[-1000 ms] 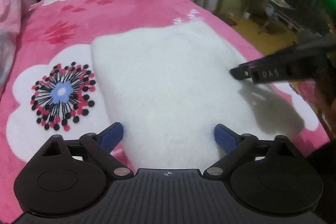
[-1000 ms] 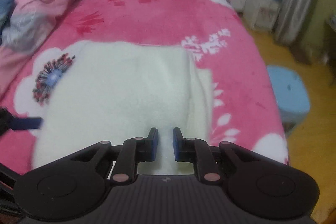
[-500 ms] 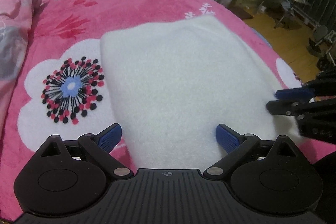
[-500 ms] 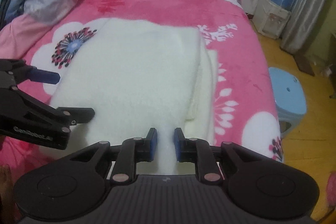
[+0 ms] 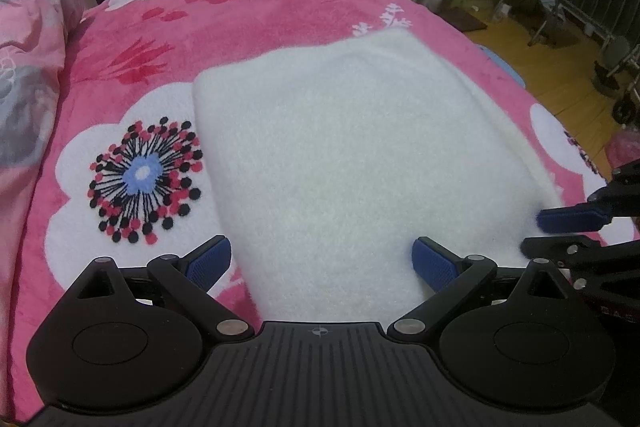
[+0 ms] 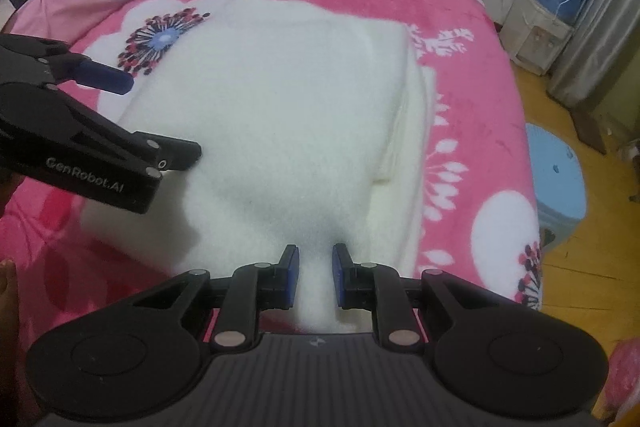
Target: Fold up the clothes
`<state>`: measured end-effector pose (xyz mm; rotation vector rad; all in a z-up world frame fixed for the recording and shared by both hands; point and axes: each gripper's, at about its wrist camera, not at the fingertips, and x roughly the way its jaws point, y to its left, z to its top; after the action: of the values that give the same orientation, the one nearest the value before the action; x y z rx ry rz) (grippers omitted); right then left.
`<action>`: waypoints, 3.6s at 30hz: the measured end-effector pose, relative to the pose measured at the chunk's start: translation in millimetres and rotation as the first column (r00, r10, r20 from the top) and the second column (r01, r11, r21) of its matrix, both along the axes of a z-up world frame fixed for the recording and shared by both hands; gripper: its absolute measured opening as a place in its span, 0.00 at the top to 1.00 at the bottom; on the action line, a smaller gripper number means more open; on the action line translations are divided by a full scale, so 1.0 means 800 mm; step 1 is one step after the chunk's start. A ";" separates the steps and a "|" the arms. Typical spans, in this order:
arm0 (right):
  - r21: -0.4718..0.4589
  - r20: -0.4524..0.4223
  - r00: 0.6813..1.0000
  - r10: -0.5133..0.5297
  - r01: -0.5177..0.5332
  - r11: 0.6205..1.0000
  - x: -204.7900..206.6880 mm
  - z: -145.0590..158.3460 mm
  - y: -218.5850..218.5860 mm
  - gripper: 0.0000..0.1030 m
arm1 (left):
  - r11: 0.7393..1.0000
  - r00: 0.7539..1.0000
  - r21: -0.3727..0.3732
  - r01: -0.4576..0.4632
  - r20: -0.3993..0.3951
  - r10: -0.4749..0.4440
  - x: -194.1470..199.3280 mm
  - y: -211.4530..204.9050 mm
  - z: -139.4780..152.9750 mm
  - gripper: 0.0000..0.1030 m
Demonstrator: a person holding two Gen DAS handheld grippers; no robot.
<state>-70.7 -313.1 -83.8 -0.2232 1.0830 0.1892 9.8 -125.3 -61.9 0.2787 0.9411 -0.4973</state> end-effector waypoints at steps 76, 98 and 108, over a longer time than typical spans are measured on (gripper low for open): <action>0.581 0.077 0.892 -0.444 0.322 0.747 0.062 -0.016 -0.126 0.92 | 0.993 0.996 -0.082 -0.088 0.021 0.090 -0.006 0.038 -0.007 0.00; 0.587 -0.012 0.932 -0.363 0.301 0.752 0.049 -0.027 -0.117 0.39 | 0.989 0.994 -0.109 -0.103 0.014 0.105 -0.005 0.043 -0.005 0.00; 0.450 0.144 0.930 -0.337 0.242 0.860 0.032 -0.001 -0.082 0.72 | 0.987 0.995 -0.125 -0.098 0.012 0.101 -0.010 0.048 -0.005 0.00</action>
<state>-45.3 -379.0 -84.7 0.3106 0.8180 0.1202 2.0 -87.0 -66.2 0.1223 0.8981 -0.4590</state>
